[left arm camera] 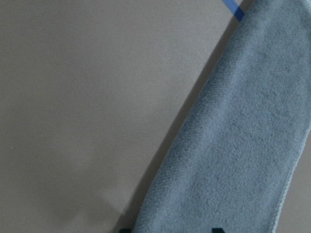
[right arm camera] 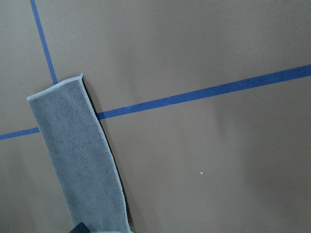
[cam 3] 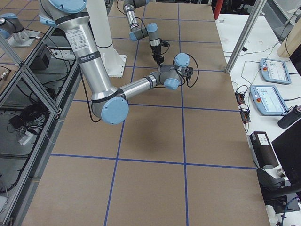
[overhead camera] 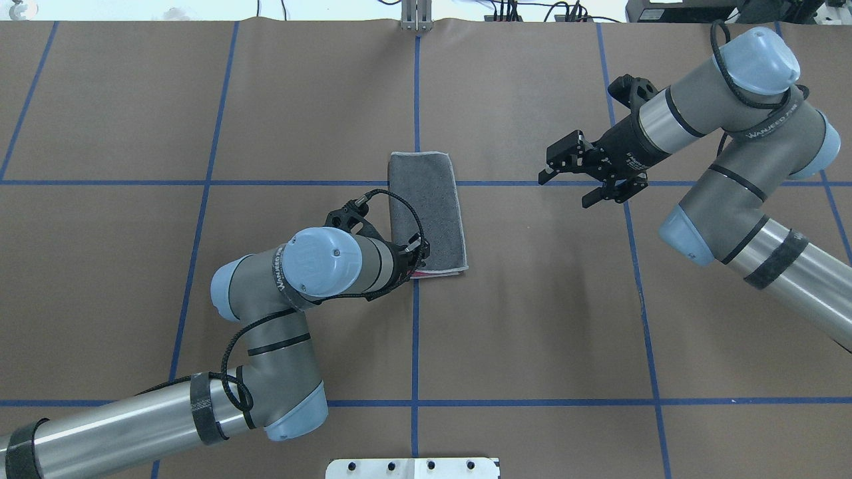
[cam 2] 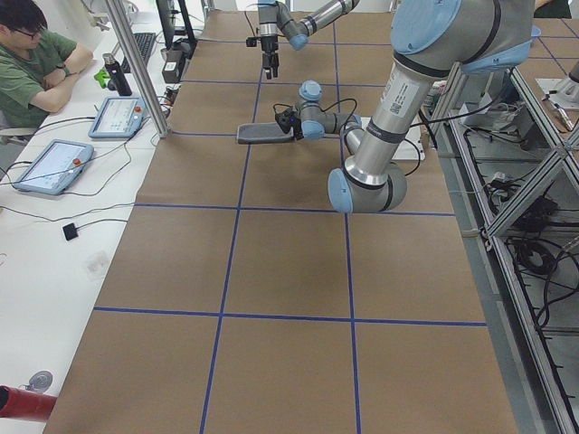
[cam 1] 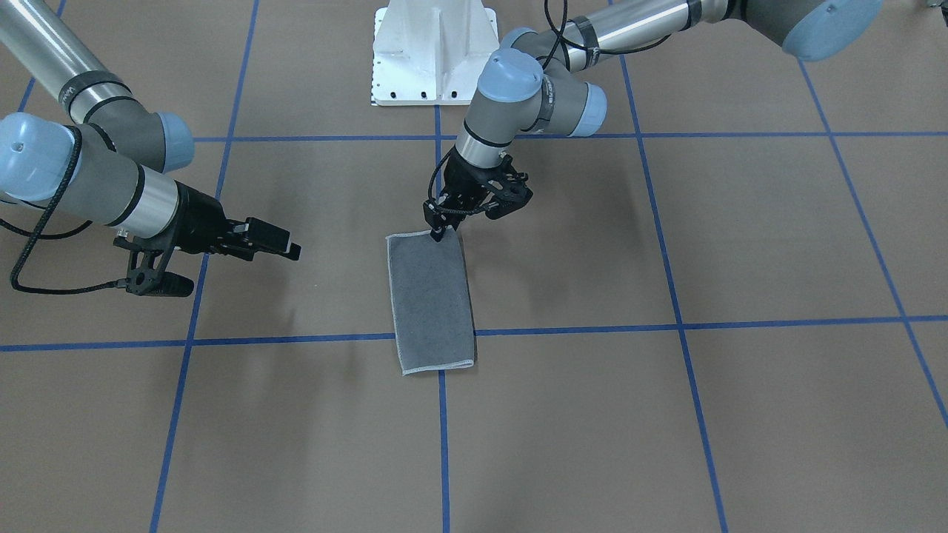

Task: Fold towel twice with both arms
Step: 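Grasp the strip's far end with the left gripper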

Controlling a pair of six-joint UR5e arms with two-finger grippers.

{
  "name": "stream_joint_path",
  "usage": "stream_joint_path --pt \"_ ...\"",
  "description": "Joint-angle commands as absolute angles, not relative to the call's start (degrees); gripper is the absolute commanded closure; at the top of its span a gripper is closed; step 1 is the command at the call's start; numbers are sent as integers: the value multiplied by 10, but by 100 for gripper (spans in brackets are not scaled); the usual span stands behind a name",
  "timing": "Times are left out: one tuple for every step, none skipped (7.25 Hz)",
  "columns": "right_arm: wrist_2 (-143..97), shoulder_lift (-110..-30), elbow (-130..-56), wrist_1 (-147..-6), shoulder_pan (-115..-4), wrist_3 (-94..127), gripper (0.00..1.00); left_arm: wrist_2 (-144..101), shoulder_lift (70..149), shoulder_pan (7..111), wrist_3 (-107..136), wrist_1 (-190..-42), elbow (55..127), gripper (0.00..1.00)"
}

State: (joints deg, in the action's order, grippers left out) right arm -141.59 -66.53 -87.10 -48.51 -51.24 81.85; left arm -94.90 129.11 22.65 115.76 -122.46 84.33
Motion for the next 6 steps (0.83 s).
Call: stream_joint_path --pt "-1416 -665 -870 -485 -512 818 0 -949 1292 228 1158 -1224 846 100" --pt "-1416 -665 -870 -485 -512 818 0 -949 1293 230 1159 -1224 849 100" --pt "-1415 -665 -870 -485 -512 818 0 -951 1292 233 1159 -1224 853 100" --pt "-1416 -665 -870 -485 -512 818 0 -954 1289 237 1158 -1223 872 100" --pt "-1416 -664 -870 -485 -512 818 0 -954 1273 237 1159 -1222 891 100" --pt "-1415 -665 -870 -485 -512 818 0 -954 1257 237 1158 -1222 904 100"
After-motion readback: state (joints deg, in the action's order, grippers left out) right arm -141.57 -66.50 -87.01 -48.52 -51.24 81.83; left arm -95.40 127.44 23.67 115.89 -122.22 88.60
